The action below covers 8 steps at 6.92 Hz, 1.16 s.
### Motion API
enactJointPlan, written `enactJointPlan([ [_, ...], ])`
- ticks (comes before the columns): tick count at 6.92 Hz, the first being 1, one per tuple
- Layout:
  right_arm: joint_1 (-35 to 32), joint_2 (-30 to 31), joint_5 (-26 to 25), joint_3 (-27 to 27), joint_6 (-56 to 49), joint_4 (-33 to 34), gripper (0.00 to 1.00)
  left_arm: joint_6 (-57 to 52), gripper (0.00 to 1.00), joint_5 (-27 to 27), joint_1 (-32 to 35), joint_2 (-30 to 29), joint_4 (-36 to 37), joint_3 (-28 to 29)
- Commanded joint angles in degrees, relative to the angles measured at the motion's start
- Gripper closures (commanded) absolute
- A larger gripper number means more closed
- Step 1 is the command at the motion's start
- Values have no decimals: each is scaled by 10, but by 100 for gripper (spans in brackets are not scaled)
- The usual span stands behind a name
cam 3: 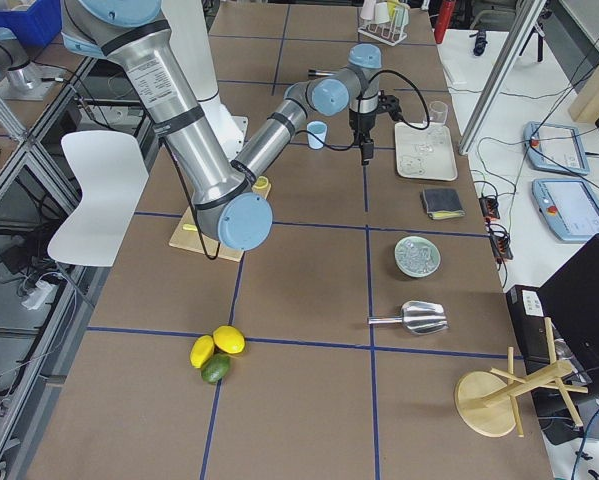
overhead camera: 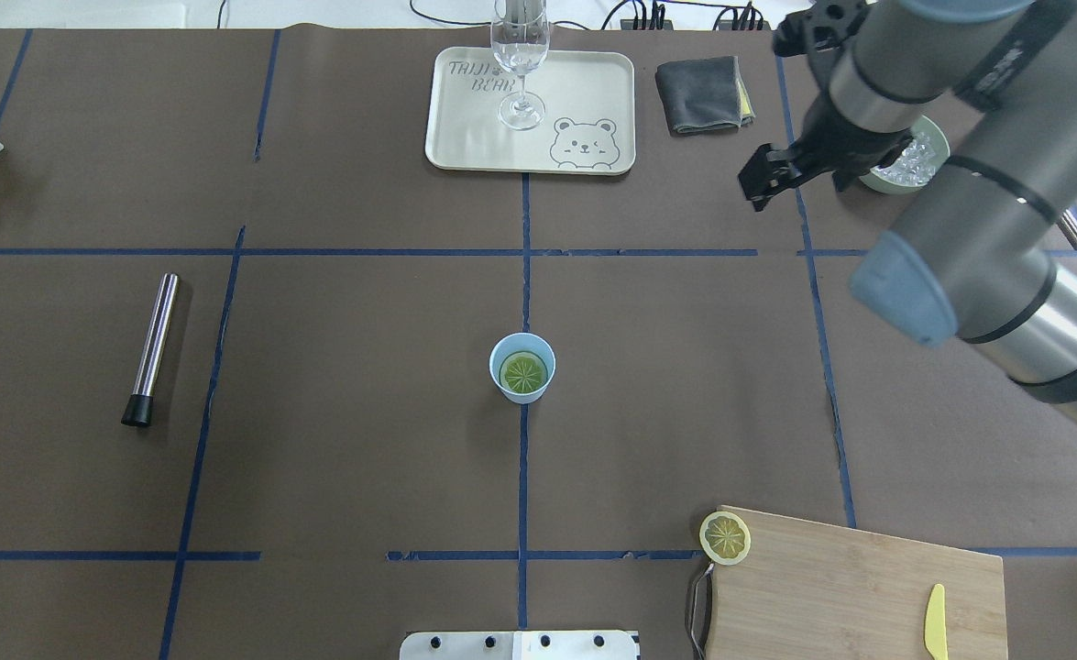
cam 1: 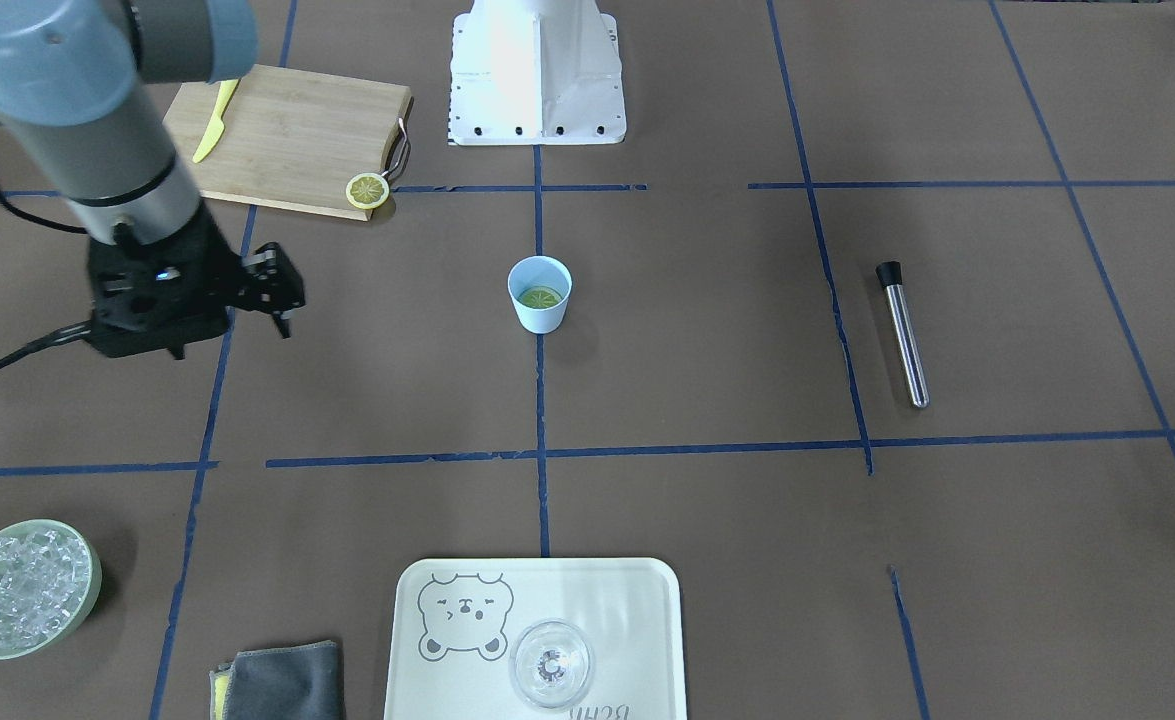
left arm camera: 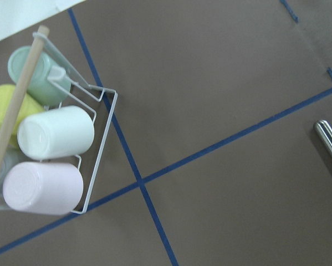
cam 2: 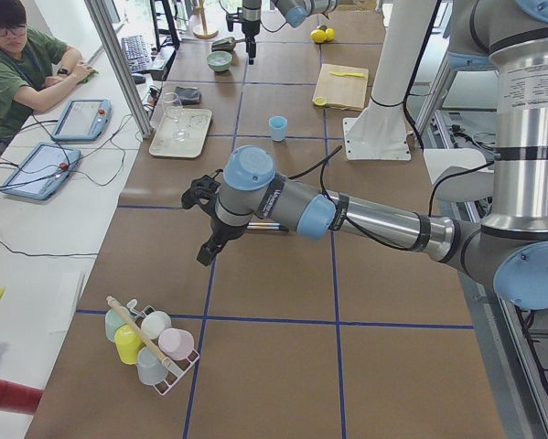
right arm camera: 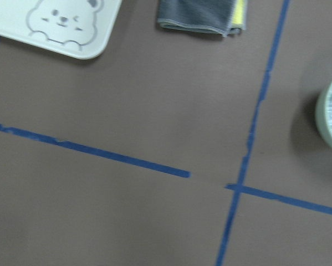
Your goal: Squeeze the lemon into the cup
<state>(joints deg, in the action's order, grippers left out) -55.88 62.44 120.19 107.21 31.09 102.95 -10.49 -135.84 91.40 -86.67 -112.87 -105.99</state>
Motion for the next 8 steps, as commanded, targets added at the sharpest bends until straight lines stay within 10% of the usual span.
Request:
enactJointPlan([
  [1,-120,123,52,7,-151,0,0,162,0,-28,-16,-8,-141,20],
  [3,-218,227,53,5,-309,0,0,295,0,-21,-147,-17,-203,18],
  [6,-337,310,101,3,-416,1,0,508,4,155,-284,-25,-202,25],
  [8,-354,336,123,5,-420,0,0,653,32,214,-344,-27,-199,35],
])
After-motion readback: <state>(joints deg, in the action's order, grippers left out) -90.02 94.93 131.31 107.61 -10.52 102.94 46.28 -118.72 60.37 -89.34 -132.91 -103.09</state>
